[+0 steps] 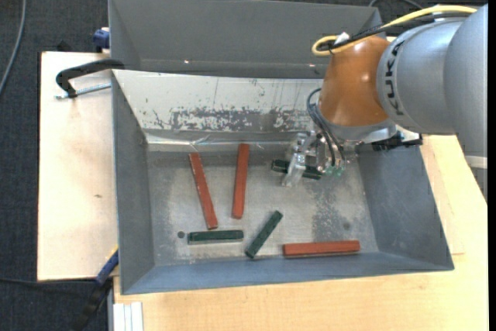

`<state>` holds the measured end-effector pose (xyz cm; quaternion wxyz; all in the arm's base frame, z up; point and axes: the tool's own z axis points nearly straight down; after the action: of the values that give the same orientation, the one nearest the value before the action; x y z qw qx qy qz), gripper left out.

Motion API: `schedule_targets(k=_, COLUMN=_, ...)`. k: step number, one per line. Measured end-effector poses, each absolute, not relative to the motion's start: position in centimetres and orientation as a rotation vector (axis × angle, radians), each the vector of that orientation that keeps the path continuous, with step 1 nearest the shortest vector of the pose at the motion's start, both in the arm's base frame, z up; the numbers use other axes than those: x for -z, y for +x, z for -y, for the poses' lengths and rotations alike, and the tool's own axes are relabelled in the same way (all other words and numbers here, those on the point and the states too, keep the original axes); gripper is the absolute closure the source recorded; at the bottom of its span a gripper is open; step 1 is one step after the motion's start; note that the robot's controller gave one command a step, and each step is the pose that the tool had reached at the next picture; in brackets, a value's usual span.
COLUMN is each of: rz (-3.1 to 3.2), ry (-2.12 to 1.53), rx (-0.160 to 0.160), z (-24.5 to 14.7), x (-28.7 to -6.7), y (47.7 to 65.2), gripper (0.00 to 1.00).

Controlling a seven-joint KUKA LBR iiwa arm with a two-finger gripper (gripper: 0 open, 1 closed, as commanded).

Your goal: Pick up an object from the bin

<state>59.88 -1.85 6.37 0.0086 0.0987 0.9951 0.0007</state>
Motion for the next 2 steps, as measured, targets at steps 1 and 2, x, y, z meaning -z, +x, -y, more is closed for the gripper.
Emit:
schedule_targets(k=1, rz=-3.113, ry=0.308, rx=-0.002, z=1.84, x=-6.58, y=59.86, gripper=1.0)
schedule_targets(k=2, rz=-3.122, ry=0.309, rx=-0.002, z=1.81, x=-7.26, y=59.71, gripper=1.0)
